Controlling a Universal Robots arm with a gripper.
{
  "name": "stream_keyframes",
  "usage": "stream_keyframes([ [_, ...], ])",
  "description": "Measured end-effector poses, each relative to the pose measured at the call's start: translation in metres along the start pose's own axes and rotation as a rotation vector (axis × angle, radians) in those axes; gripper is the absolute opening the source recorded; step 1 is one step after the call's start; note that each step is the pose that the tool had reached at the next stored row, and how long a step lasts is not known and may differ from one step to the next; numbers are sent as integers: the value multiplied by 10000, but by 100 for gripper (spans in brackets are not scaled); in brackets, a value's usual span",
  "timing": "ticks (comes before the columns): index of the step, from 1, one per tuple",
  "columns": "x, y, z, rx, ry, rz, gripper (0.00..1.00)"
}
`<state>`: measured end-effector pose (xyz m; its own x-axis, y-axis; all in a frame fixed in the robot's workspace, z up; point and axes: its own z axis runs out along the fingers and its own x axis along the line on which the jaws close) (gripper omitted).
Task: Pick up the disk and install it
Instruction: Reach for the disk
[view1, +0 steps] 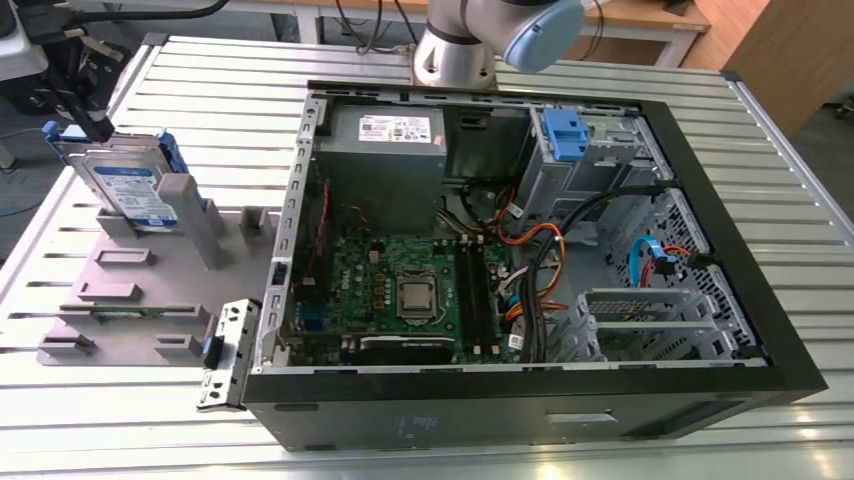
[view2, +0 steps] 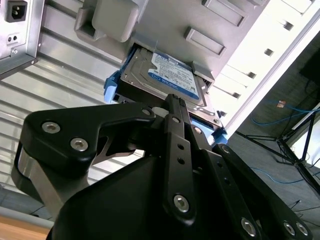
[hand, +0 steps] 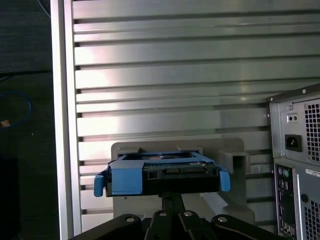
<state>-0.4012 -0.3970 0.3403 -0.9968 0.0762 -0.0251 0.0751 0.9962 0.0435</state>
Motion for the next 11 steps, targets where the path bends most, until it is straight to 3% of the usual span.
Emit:
stream_keyframes([
  [11, 35, 97, 47, -2, -3, -1, 11],
])
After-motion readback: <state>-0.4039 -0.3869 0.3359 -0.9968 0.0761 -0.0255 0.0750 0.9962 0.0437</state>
